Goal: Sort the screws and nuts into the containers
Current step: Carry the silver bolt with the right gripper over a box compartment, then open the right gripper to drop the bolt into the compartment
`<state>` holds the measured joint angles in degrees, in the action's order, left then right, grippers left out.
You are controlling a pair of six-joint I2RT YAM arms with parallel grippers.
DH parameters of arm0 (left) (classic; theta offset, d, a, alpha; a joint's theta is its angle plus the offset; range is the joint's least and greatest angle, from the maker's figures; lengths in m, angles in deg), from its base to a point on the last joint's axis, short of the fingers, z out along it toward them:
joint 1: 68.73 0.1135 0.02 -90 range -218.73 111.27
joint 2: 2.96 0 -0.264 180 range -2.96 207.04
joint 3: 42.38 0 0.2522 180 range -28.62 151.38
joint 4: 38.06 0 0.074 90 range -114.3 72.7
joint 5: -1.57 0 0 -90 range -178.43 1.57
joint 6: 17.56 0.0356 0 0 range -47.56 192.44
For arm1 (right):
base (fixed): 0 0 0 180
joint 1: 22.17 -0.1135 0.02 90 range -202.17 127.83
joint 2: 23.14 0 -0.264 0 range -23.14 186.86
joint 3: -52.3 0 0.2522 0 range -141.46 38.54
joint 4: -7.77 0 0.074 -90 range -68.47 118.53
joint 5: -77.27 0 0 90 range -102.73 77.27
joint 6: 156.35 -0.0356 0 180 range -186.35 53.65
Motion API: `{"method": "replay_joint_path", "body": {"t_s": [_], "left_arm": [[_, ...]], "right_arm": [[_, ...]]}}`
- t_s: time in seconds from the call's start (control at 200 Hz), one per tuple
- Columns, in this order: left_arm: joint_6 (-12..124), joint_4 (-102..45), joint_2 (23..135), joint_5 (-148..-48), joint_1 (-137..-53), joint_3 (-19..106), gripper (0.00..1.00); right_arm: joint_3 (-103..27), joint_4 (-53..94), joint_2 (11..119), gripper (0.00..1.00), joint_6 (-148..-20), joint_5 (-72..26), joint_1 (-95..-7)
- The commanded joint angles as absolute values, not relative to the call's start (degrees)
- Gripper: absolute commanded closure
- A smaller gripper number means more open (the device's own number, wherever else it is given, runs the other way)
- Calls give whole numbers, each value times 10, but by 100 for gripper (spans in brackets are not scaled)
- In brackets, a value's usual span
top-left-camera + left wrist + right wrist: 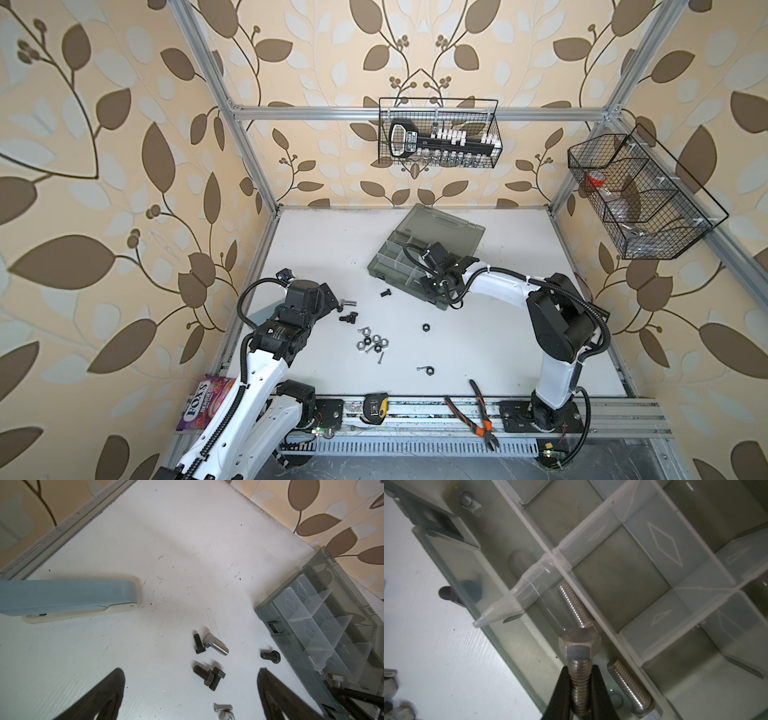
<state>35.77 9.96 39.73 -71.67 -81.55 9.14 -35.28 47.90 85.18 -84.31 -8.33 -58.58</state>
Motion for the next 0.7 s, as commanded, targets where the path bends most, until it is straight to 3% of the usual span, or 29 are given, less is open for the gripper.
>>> {"method": "replay_joint_path", "body": {"t_s": [0.0,0.38,0.695], "left_arm": [[346,92,401,-705,-820,107,1],[346,94,412,-713,-820,111,1],[349,88,424,-731,-820,114,1]], "right_arm": [[-367,480,858,85,-840,-89,-586],[-365,487,830,72,-839,-76,-586],[-353,476,786,70,-844,-83,-589]]}}
